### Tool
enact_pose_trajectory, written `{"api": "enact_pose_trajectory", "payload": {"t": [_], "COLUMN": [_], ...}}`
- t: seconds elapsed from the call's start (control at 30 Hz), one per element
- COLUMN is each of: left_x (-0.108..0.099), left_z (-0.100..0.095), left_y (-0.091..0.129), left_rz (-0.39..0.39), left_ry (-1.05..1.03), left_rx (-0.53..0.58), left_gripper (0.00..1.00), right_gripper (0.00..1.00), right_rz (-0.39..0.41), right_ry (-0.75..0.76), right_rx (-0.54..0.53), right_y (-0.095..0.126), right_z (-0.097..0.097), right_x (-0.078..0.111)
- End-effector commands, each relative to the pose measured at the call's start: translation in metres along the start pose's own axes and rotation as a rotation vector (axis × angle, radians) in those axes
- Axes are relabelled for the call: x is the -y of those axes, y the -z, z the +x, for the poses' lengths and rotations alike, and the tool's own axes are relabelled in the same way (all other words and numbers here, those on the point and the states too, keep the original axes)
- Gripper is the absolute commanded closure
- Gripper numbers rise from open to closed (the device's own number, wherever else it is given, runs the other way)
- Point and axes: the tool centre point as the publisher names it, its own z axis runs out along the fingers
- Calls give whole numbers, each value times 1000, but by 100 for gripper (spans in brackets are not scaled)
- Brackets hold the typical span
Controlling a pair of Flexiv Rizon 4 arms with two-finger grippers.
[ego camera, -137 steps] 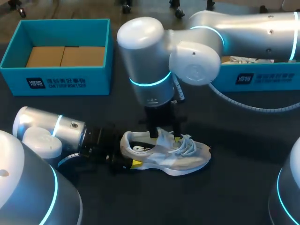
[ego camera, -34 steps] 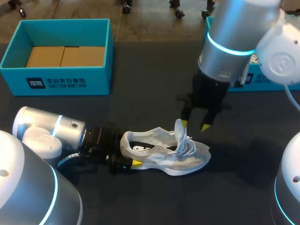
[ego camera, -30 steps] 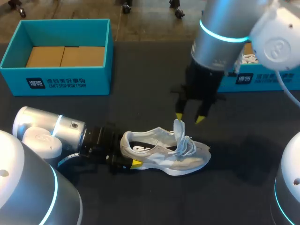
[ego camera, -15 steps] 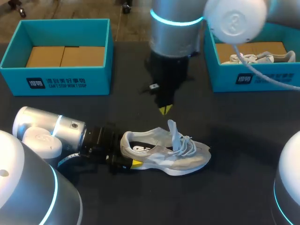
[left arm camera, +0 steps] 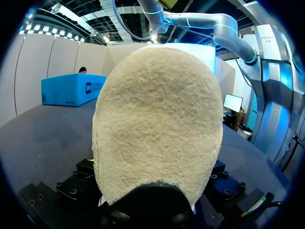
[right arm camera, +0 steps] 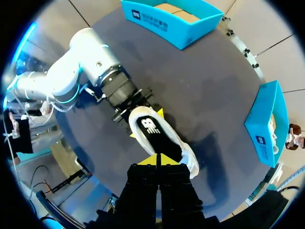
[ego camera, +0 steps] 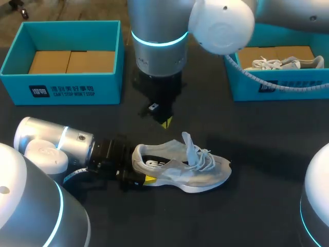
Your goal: Take the shoe out of the shoebox, open the shoe tongue, remove and reinsert the insole, then place the shoe into the shoebox
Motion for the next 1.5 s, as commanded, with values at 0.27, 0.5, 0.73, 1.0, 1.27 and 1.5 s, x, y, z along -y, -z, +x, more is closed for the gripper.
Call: {"api": "enact_pose_trajectory", "payload": {"t": [0.27, 0.5, 0.73, 1.0, 1.27, 1.5], "left_x": [-3, -3, -3, -3, -3, -3], "left_z": [0, 0, 0, 0, 0, 0], "left_y": [0, 0, 0, 0, 0, 0], "left_rz": [-1, -1, -1, -1, -1, -1], "left_ry": [1, 1, 1, 1, 1, 1], "left_rx": [0, 0, 0, 0, 0, 0], "left_gripper": [100, 100, 100, 100, 100, 100], "right_gripper": [100, 100, 100, 100, 100, 100], "right_rz": [-25, -29, -29, -26, -54, -54], "right_ry": [225, 343, 343, 434, 538, 538], "right_rx": [1, -47, -47, -65, -78, -78], "right_y": [-31, -55, -55, -85, -98, -98], "right_z": [10, 15, 15, 11, 7, 7], "right_x": [-7, -13, -13, -15, -9, -9]}}
